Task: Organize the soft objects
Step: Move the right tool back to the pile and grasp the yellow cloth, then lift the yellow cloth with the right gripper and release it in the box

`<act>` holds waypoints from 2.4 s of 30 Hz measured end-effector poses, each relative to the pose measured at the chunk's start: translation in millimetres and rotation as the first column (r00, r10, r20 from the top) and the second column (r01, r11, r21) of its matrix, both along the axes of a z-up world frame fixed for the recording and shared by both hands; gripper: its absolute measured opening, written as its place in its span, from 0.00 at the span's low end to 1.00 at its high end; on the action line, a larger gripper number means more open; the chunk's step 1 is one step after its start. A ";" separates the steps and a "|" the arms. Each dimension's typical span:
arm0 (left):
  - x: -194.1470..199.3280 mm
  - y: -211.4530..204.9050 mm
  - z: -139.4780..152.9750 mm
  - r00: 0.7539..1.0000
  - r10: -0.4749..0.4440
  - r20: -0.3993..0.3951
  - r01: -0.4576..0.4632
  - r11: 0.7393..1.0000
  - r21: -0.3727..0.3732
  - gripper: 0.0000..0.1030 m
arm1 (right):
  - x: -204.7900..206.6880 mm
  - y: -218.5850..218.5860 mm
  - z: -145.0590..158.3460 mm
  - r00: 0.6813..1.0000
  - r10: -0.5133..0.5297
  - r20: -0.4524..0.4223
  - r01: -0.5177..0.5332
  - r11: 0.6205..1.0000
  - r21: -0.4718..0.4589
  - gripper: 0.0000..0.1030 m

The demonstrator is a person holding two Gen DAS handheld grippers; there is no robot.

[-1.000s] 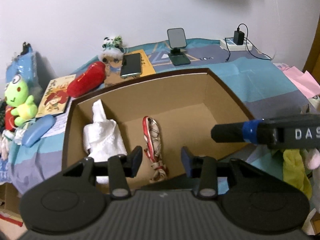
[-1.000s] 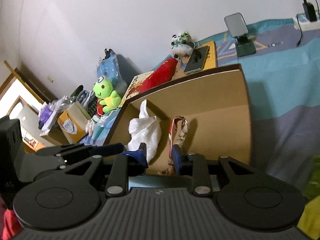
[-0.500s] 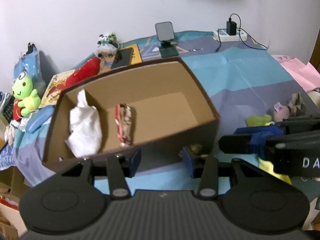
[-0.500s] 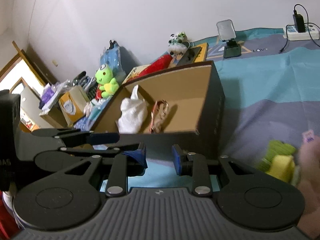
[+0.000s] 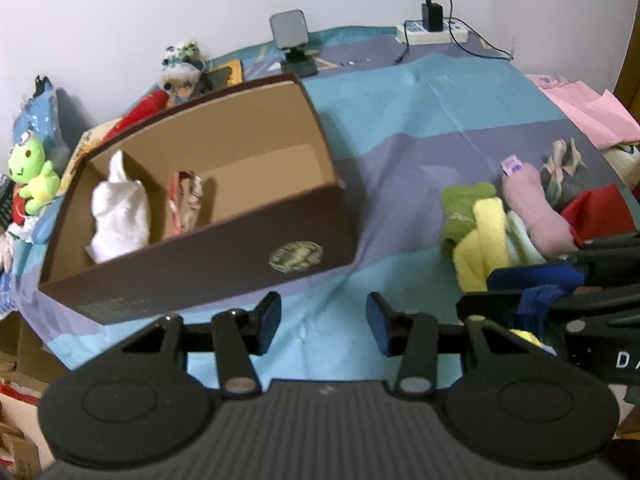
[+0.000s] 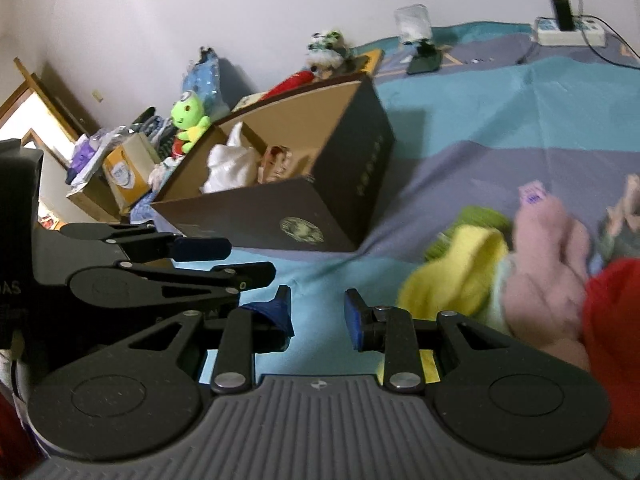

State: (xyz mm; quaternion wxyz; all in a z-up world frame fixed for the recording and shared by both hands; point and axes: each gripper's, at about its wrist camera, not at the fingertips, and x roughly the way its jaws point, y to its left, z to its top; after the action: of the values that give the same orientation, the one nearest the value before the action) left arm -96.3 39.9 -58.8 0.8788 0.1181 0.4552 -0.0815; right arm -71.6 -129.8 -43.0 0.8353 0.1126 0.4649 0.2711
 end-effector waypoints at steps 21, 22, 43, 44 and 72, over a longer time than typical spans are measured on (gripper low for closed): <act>4.9 -68.5 -66.0 0.954 -0.247 -0.172 0.194 0.941 -0.277 0.48 | 6.9 -60.6 -36.2 0.974 -0.168 -0.154 0.175 0.984 0.034 0.11; 5.0 -68.5 -68.3 0.950 -0.259 -0.176 0.204 0.938 -0.281 0.34 | 8.6 -58.6 -39.8 0.971 -0.169 -0.168 0.176 0.984 0.030 0.11; -2.0 -14.9 6.9 0.897 -0.439 0.043 0.428 0.844 -0.322 0.13 | 14.6 -25.7 1.6 0.969 -0.179 -0.168 0.206 0.965 0.165 0.10; -1.3 -10.3 15.3 0.896 -0.438 0.070 0.436 0.841 -0.320 0.13 | 16.4 -22.1 9.6 0.973 -0.180 -0.143 0.204 0.963 0.178 0.10; 179.9 142.8 -8.6 0.983 -0.172 -0.061 0.138 0.921 -0.363 0.13 | 180.2 150.0 -25.6 0.998 -0.050 -0.047 0.051 0.999 0.012 0.10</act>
State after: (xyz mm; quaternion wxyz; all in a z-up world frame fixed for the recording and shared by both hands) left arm 83.6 182.7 -67.4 0.8546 -0.0119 0.4616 -0.2376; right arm 108.6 20.2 -68.7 0.8300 0.1364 0.4794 0.2503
